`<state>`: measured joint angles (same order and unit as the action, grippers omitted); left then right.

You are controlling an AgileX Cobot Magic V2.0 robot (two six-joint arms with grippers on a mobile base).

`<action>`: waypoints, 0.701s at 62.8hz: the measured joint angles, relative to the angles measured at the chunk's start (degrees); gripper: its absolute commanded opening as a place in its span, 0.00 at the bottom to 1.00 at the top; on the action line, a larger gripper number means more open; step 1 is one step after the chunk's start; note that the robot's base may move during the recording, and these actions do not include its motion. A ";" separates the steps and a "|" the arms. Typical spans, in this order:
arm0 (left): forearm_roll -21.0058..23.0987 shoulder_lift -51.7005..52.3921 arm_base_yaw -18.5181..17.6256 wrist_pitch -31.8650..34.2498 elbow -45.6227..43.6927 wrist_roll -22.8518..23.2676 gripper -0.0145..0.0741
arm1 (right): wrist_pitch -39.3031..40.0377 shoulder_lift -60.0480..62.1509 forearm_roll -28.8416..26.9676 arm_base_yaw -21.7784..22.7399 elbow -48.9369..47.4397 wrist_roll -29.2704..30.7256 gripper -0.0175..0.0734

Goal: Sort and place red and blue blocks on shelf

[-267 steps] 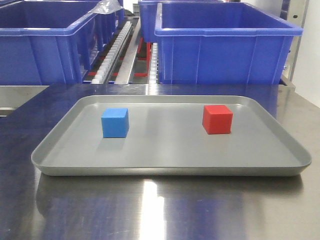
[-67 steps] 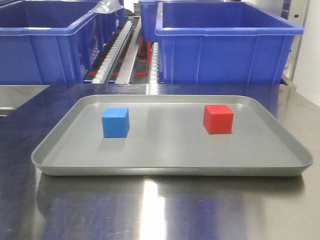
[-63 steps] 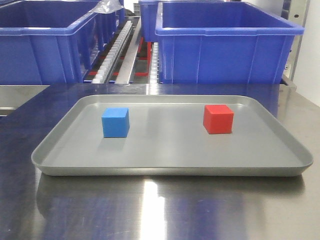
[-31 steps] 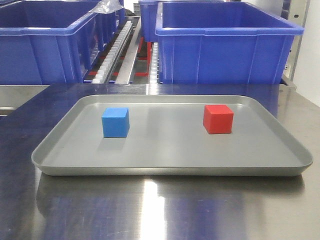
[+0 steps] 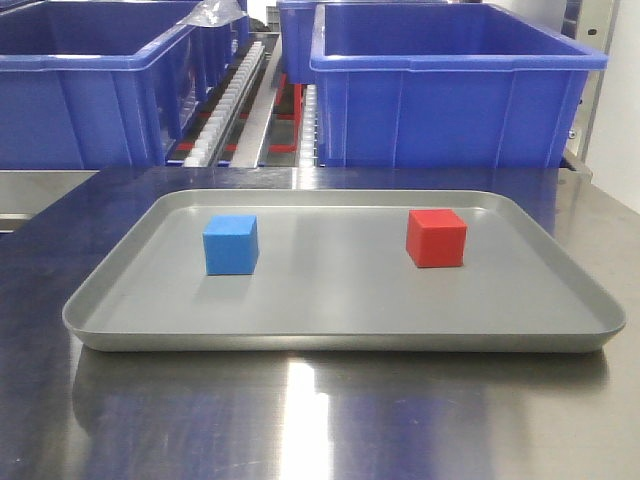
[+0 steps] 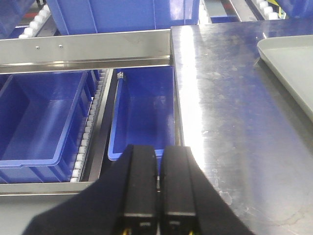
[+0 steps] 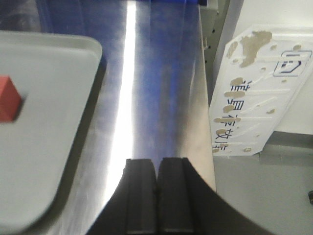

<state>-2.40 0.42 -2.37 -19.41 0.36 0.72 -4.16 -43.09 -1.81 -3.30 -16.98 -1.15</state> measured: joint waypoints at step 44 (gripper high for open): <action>0.00 0.00 0.00 0.00 0.00 0.00 0.31 | -17.24 -16.11 -1.02 -6.72 -20.91 0.00 0.55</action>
<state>-2.40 0.42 -2.37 -19.41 0.36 0.72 -21.40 -59.20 -2.83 -10.02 -37.88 -1.15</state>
